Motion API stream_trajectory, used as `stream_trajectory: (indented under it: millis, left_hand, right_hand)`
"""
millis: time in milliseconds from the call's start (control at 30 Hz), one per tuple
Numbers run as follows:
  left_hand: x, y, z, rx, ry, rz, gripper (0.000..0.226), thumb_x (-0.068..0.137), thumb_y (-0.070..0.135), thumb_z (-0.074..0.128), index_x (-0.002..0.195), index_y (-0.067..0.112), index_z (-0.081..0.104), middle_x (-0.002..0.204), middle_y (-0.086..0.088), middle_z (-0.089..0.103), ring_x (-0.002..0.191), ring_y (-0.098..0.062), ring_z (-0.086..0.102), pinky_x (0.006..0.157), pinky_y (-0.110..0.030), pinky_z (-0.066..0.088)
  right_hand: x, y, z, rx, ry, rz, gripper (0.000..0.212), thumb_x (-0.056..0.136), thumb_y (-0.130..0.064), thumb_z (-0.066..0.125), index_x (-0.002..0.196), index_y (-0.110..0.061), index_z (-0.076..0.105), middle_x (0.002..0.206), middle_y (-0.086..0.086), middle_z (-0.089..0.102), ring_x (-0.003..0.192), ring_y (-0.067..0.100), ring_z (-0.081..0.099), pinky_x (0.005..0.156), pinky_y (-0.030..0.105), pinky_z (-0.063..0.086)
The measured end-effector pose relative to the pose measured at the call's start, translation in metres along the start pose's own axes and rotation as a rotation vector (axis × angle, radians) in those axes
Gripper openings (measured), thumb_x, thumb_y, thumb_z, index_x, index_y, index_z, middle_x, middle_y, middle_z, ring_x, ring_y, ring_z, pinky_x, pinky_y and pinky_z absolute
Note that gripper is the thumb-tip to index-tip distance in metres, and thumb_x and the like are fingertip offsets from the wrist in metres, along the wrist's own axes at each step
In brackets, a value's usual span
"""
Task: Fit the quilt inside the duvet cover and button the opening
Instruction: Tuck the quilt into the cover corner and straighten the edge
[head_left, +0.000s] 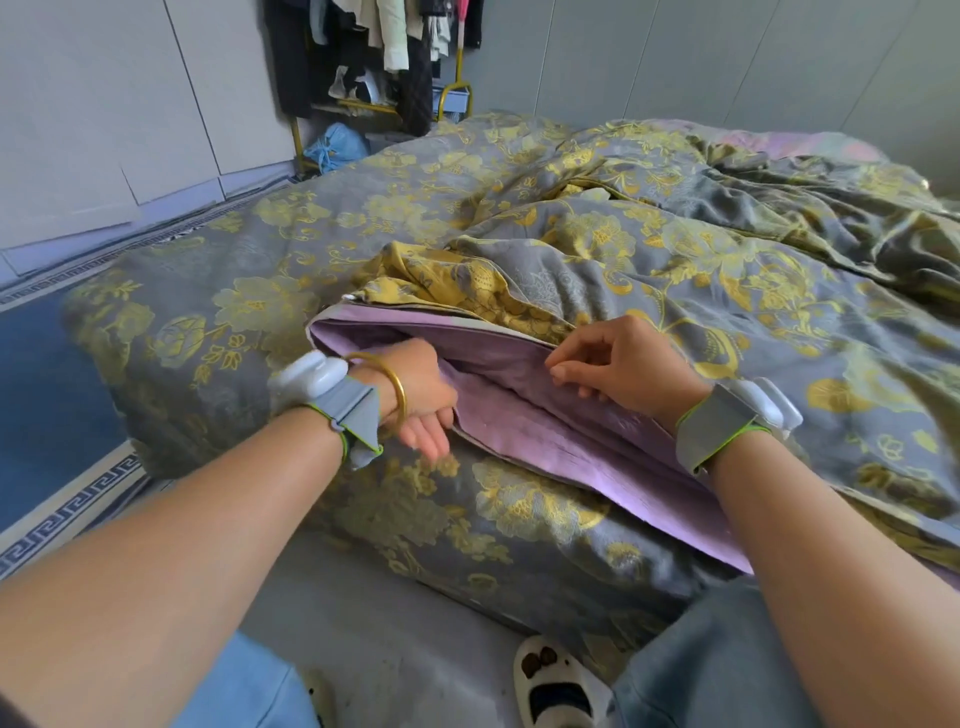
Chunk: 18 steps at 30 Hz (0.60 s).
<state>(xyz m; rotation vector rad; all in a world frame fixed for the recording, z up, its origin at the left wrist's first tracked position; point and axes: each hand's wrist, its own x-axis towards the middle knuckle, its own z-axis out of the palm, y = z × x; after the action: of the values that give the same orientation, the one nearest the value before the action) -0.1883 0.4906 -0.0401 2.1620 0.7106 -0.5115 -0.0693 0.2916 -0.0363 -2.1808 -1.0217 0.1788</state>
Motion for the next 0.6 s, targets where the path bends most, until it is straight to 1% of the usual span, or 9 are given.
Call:
stream_trajectory:
  millis: [67, 133, 167, 233, 300, 333, 467, 533, 600]
  left_hand:
    - [0.001, 0.006, -0.004, 0.089, 0.306, 0.255, 0.025, 0.088, 0.018, 0.049, 0.082, 0.006, 0.071, 0.062, -0.003, 0.073, 0.059, -0.017, 0.07, 0.057, -0.028, 0.057]
    - [0.002, 0.005, 0.001, 0.198, 0.577, 0.508, 0.021, 0.083, 0.025, 0.056, 0.075, 0.014, 0.071, 0.069, 0.001, 0.073, 0.072, -0.019, 0.07, 0.071, -0.033, 0.057]
    - [0.003, 0.004, 0.007, 0.278, 0.56, 0.534, 0.018, 0.083, 0.028, 0.059, 0.075, 0.016, 0.07, 0.076, 0.001, 0.073, 0.079, -0.021, 0.069, 0.076, -0.033, 0.055]
    - [0.007, 0.001, 0.021, 0.485, 0.323, 0.401, 0.02, 0.084, 0.031, 0.063, 0.078, 0.013, 0.069, 0.084, -0.006, 0.074, 0.079, -0.023, 0.068, 0.076, -0.031, 0.055]
    - [0.012, 0.005, 0.031, 0.595, 0.112, 0.257, 0.027, 0.086, 0.029, 0.063, 0.083, 0.004, 0.07, 0.08, -0.008, 0.075, 0.07, -0.023, 0.071, 0.068, -0.028, 0.057]
    - [0.012, 0.012, 0.029, 0.557, 0.109, 0.278, 0.028, 0.088, 0.028, 0.062, 0.081, 0.003, 0.071, 0.074, -0.007, 0.075, 0.065, -0.02, 0.072, 0.061, -0.024, 0.057]
    - [0.008, 0.043, 0.027, 0.19, 0.294, 0.595, 0.026, 0.091, 0.031, 0.058, 0.073, 0.013, 0.063, 0.057, -0.004, 0.07, 0.042, -0.012, 0.061, 0.043, -0.014, 0.042]
    - [0.005, 0.051, 0.026, 0.068, 0.507, 0.729, 0.026, 0.089, 0.036, 0.058, 0.072, 0.018, 0.06, 0.053, -0.001, 0.067, 0.04, -0.007, 0.056, 0.052, -0.022, 0.048]
    - [0.007, 0.055, 0.023, 0.045, 0.688, 0.783, 0.026, 0.087, 0.039, 0.058, 0.071, 0.019, 0.06, 0.054, 0.003, 0.064, 0.052, -0.009, 0.06, 0.061, -0.029, 0.052]
  right_hand:
    - [-0.001, 0.0, -0.002, -0.019, 0.024, 0.001, 0.005, 0.082, -0.014, 0.076, 0.087, -0.014, 0.076, 0.068, 0.0, 0.073, 0.051, 0.006, 0.062, 0.051, 0.019, 0.049]
    - [-0.001, 0.001, -0.003, -0.044, 0.052, 0.002, 0.004, 0.083, -0.015, 0.075, 0.086, -0.015, 0.076, 0.065, -0.004, 0.071, 0.049, 0.002, 0.061, 0.052, 0.015, 0.048]
    - [-0.002, 0.002, -0.005, -0.064, 0.063, 0.001, 0.004, 0.082, -0.015, 0.075, 0.086, -0.016, 0.076, 0.063, -0.007, 0.069, 0.049, -0.001, 0.059, 0.053, 0.013, 0.047]
    - [-0.007, 0.005, -0.007, -0.13, 0.099, -0.003, 0.005, 0.081, -0.017, 0.076, 0.086, -0.018, 0.076, 0.066, -0.008, 0.069, 0.052, -0.002, 0.058, 0.059, 0.014, 0.047]
    - [-0.011, 0.012, -0.009, -0.171, 0.129, 0.007, 0.01, 0.079, -0.021, 0.078, 0.088, -0.021, 0.075, 0.075, -0.005, 0.07, 0.056, -0.003, 0.055, 0.062, 0.015, 0.046]
    - [-0.011, 0.012, -0.011, -0.174, 0.128, 0.002, 0.015, 0.077, -0.024, 0.08, 0.091, -0.022, 0.074, 0.079, -0.004, 0.069, 0.058, -0.002, 0.054, 0.063, 0.016, 0.045]
    - [-0.014, 0.014, -0.018, -0.328, 0.084, 0.006, 0.045, 0.068, -0.033, 0.084, 0.107, -0.026, 0.063, 0.096, -0.005, 0.059, 0.072, 0.011, 0.053, 0.071, 0.026, 0.047]
    - [-0.019, 0.009, -0.015, -0.368, 0.029, -0.021, 0.033, 0.071, -0.025, 0.08, 0.1, -0.03, 0.065, 0.093, -0.008, 0.061, 0.075, 0.009, 0.054, 0.073, 0.028, 0.046]
    - [-0.027, 0.003, -0.007, -0.336, -0.121, -0.042, 0.021, 0.075, -0.018, 0.074, 0.089, -0.034, 0.071, 0.087, -0.013, 0.068, 0.075, 0.004, 0.06, 0.073, 0.025, 0.048]
